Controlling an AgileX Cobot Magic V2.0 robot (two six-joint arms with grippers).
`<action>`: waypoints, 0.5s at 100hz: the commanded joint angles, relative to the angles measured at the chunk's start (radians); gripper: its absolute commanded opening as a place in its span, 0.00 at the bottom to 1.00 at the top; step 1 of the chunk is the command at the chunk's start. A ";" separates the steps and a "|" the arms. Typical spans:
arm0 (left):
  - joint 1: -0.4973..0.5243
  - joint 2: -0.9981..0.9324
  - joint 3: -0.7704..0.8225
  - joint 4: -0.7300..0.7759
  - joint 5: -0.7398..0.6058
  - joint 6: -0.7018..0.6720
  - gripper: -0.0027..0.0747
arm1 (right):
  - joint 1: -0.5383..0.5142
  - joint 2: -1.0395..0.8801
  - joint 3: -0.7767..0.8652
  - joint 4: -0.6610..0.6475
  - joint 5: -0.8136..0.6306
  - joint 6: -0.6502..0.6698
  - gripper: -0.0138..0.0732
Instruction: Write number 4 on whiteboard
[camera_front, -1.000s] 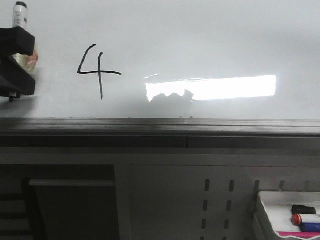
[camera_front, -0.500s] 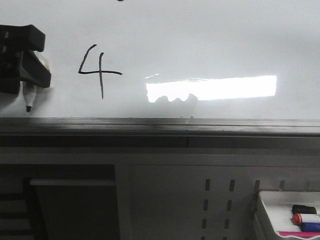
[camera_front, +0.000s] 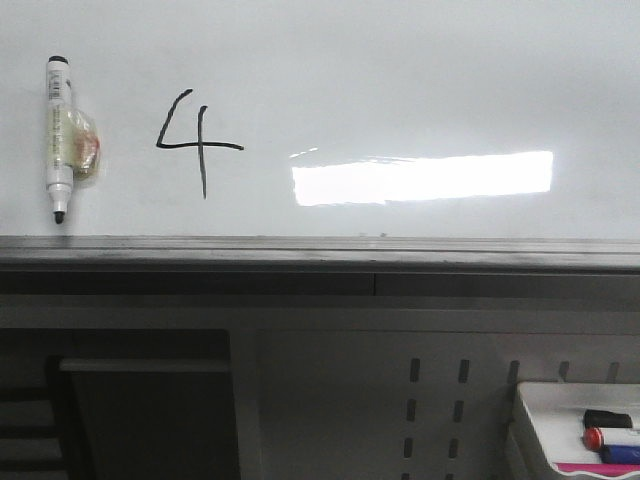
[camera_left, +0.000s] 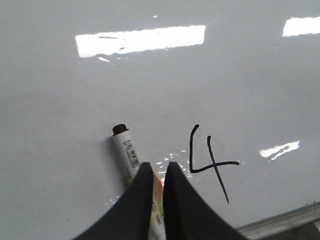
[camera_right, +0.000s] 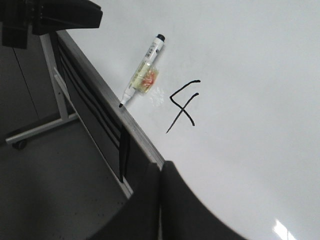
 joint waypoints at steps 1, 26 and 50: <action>0.001 -0.103 0.026 0.024 -0.068 -0.005 0.01 | -0.008 -0.132 0.112 -0.020 -0.196 0.005 0.09; 0.001 -0.364 0.190 0.071 -0.068 -0.003 0.01 | -0.008 -0.496 0.425 -0.028 -0.298 0.039 0.09; 0.001 -0.517 0.276 0.089 -0.063 -0.003 0.01 | -0.008 -0.771 0.581 -0.034 -0.294 0.039 0.08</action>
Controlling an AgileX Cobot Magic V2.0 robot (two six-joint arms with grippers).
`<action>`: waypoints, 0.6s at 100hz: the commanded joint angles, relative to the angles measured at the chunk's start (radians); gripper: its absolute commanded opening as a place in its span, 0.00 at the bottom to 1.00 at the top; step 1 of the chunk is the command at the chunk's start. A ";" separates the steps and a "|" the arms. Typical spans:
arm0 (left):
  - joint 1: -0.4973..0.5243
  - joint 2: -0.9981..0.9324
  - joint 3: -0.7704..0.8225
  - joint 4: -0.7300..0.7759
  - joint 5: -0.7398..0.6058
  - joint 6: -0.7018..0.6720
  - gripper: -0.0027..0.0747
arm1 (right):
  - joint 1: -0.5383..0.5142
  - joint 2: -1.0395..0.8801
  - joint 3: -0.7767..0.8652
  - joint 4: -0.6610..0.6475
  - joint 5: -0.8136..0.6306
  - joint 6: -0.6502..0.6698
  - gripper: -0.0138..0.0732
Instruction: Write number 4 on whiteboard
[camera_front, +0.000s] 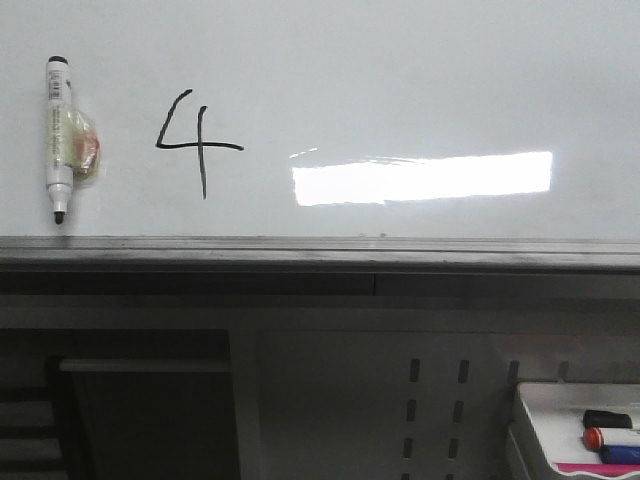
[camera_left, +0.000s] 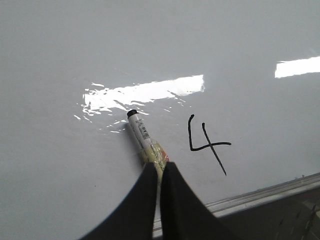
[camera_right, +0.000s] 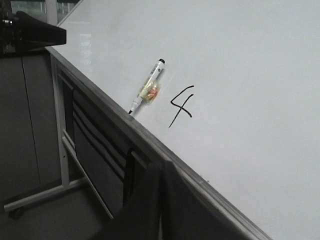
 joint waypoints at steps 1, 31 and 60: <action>0.001 -0.022 -0.013 0.007 -0.060 -0.003 0.01 | -0.008 -0.067 0.006 -0.017 -0.085 0.004 0.08; 0.001 -0.029 -0.013 0.005 -0.060 -0.003 0.01 | -0.008 -0.136 0.021 -0.017 -0.080 0.004 0.08; 0.001 -0.029 -0.013 0.005 -0.060 -0.003 0.01 | -0.008 -0.136 0.021 -0.017 -0.080 0.004 0.08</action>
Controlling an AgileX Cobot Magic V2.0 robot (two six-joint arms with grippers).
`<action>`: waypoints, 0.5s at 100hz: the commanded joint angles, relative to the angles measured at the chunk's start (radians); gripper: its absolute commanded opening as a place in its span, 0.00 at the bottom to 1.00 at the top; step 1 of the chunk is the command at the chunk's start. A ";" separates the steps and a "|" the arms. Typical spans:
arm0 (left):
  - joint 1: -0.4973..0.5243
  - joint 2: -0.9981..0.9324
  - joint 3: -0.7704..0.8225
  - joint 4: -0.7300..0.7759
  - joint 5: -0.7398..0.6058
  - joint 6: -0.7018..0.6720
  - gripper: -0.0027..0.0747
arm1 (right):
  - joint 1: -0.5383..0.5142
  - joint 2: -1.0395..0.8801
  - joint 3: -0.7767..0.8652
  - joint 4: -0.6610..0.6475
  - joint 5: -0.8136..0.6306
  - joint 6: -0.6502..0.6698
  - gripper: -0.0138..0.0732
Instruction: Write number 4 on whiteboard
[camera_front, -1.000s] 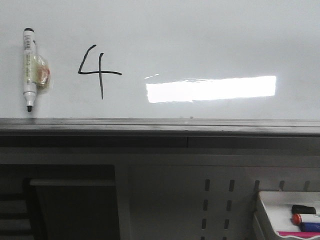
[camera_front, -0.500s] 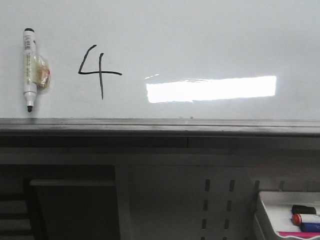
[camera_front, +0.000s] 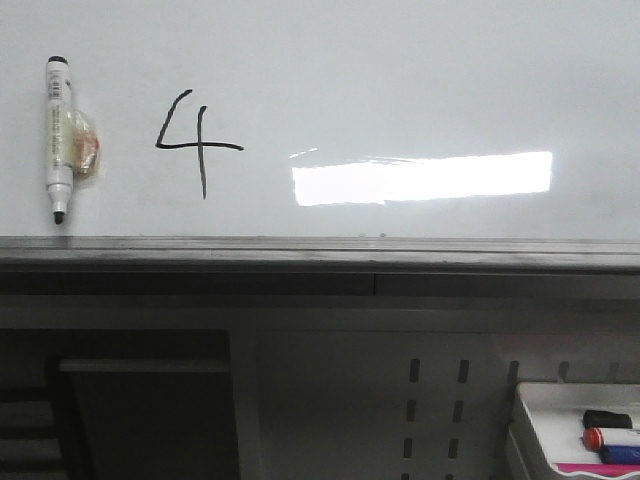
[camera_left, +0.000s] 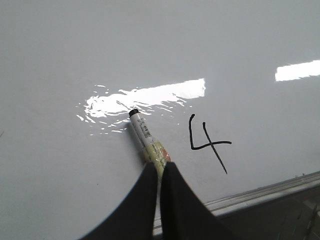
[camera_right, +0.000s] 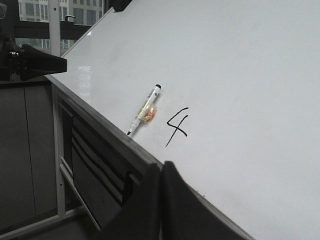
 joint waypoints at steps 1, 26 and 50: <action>0.001 0.007 -0.027 -0.002 -0.072 -0.003 0.01 | -0.008 0.011 -0.025 -0.015 -0.080 0.000 0.08; 0.001 0.007 -0.027 -0.002 -0.072 -0.003 0.01 | -0.008 0.011 -0.025 -0.015 -0.080 0.000 0.08; 0.046 -0.025 0.002 -0.004 -0.072 -0.003 0.01 | -0.008 0.011 -0.025 -0.015 -0.080 0.000 0.08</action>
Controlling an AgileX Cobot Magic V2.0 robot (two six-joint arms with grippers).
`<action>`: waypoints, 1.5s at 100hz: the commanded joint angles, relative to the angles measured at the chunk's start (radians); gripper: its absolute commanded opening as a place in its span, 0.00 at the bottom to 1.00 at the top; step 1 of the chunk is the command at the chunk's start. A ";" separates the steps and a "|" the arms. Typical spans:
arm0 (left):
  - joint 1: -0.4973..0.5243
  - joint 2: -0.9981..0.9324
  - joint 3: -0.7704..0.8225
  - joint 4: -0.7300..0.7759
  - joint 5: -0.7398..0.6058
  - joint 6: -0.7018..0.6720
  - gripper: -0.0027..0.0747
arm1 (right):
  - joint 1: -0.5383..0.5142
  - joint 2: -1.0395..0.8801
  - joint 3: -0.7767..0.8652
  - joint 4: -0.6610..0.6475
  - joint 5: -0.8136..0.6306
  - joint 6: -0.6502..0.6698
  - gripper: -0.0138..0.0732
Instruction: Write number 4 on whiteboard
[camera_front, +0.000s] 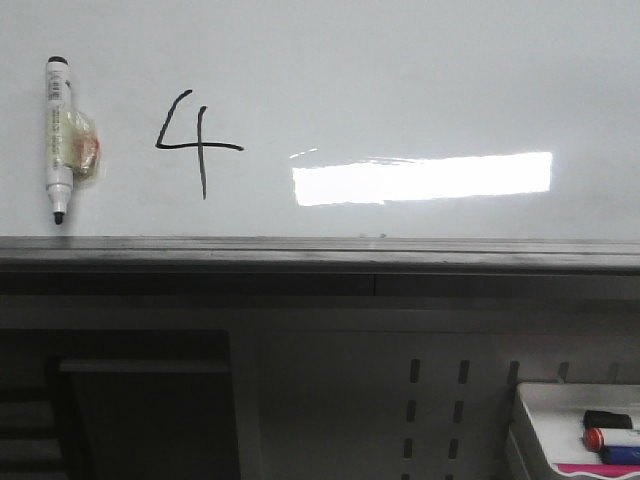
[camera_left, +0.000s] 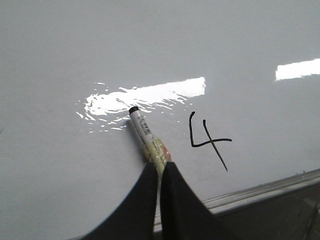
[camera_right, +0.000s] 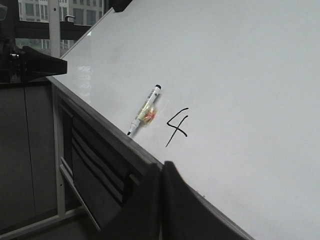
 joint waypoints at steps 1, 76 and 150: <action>0.039 -0.021 -0.006 -0.004 -0.074 -0.003 0.01 | -0.008 0.011 -0.025 -0.015 -0.080 0.000 0.08; 0.415 -0.259 0.260 0.044 0.166 -0.003 0.01 | -0.008 0.011 -0.025 -0.015 -0.078 0.000 0.08; 0.415 -0.257 0.260 0.044 0.165 -0.003 0.01 | -0.008 0.011 -0.025 -0.015 -0.078 0.000 0.08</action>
